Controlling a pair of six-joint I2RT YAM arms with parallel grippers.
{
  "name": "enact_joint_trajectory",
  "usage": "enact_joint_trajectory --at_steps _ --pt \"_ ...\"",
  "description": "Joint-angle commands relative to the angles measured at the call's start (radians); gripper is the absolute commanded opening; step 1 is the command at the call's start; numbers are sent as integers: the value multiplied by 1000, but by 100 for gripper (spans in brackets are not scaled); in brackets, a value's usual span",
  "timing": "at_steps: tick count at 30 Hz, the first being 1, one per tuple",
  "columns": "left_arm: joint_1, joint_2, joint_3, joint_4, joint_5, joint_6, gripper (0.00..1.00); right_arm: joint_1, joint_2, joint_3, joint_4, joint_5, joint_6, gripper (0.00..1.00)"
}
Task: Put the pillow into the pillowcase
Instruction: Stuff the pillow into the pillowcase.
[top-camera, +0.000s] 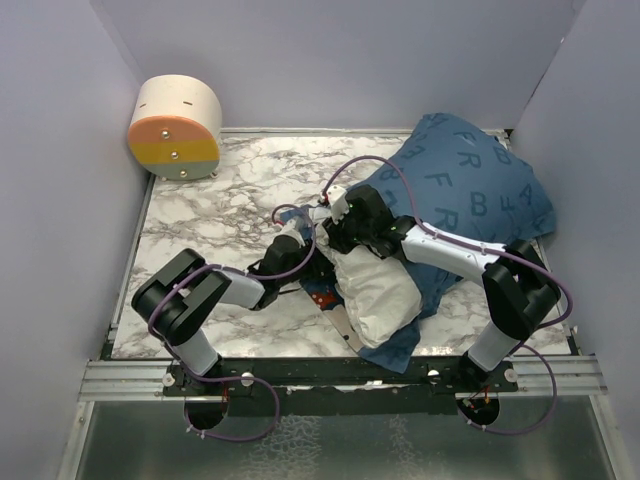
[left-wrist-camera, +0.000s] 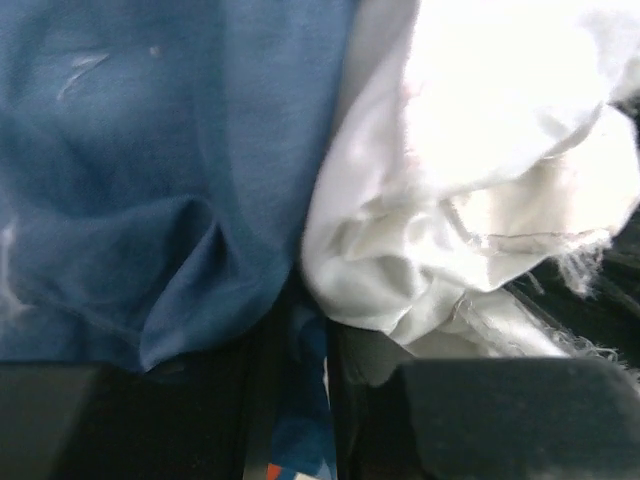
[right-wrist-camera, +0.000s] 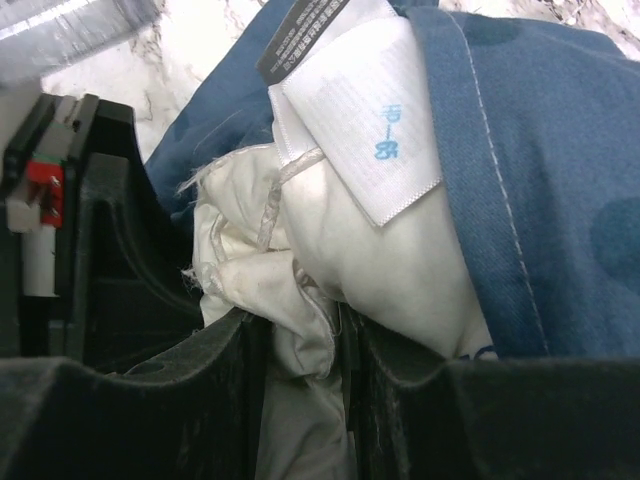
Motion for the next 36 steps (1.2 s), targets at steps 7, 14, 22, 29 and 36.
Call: enact_joint_trajectory --at_steps 7,14,22,29,36 --pt "42 -112 -21 -93 -50 109 0 -39 68 -34 -166 81 46 32" --pt "56 -522 -171 -391 -130 194 0 -73 124 -19 -235 259 74 29" --pt "79 -664 -191 -278 6 125 17 -79 -61 -82 -124 92 106 30" --pt "66 -442 -126 -99 64 91 47 -85 -170 -81 -66 8 118 29" --pt "11 -216 -48 60 114 67 56 -88 -183 -64 -73 -15 121 28"
